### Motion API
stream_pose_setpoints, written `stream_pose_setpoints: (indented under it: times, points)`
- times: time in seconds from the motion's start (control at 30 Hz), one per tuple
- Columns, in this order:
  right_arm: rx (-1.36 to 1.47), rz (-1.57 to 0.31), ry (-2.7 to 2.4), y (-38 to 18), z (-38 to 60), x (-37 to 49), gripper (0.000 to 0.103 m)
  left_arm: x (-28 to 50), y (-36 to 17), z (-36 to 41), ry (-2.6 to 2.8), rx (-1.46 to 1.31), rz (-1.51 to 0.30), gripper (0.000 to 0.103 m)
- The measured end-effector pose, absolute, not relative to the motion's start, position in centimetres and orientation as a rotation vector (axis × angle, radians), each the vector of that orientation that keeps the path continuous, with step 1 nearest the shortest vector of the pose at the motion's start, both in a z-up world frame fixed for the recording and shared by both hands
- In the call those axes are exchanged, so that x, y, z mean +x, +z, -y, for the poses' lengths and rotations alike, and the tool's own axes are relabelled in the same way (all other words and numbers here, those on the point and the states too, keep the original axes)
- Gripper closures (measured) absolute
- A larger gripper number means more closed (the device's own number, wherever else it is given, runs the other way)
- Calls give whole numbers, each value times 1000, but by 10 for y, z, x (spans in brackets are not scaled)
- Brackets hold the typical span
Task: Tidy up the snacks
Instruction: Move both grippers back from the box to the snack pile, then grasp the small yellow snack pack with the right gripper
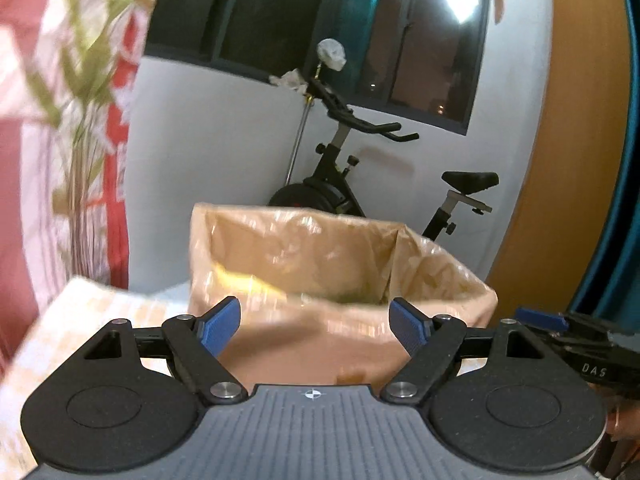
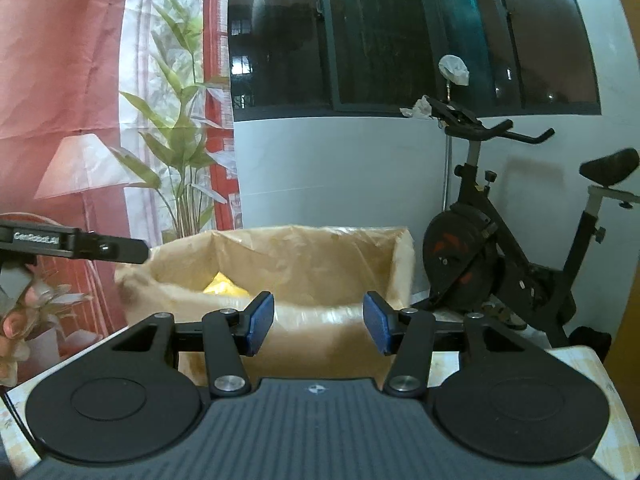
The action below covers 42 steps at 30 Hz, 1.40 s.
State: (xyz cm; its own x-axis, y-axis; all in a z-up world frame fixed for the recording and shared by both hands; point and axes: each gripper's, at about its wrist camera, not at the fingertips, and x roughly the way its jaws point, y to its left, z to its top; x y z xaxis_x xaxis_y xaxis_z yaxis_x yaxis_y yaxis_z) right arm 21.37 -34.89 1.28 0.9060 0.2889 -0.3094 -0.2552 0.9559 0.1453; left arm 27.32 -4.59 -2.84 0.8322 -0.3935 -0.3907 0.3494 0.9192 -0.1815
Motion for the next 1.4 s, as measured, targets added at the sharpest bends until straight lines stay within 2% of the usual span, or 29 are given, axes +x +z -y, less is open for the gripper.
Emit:
stream_pose_setpoints:
  times: [0.3, 0.4, 0.57, 1.0, 1.4]
  points:
    - [106, -515, 237, -37, 355, 169, 50, 244, -94, 47, -347, -93, -587, 22]
    - [141, -575, 212, -53, 356, 154, 50, 238, -109, 47, -369, -91, -641, 27]
    - [217, -661, 183, -78, 357, 129, 50, 223, -128, 50, -383, -86, -683, 27]
    - [300, -845, -27, -107, 368, 96, 50, 209, -141, 54, -414, -71, -723, 27]
    - [290, -861, -79, -119, 370, 104, 50, 209, -147, 57, -409, -70, -750, 27]
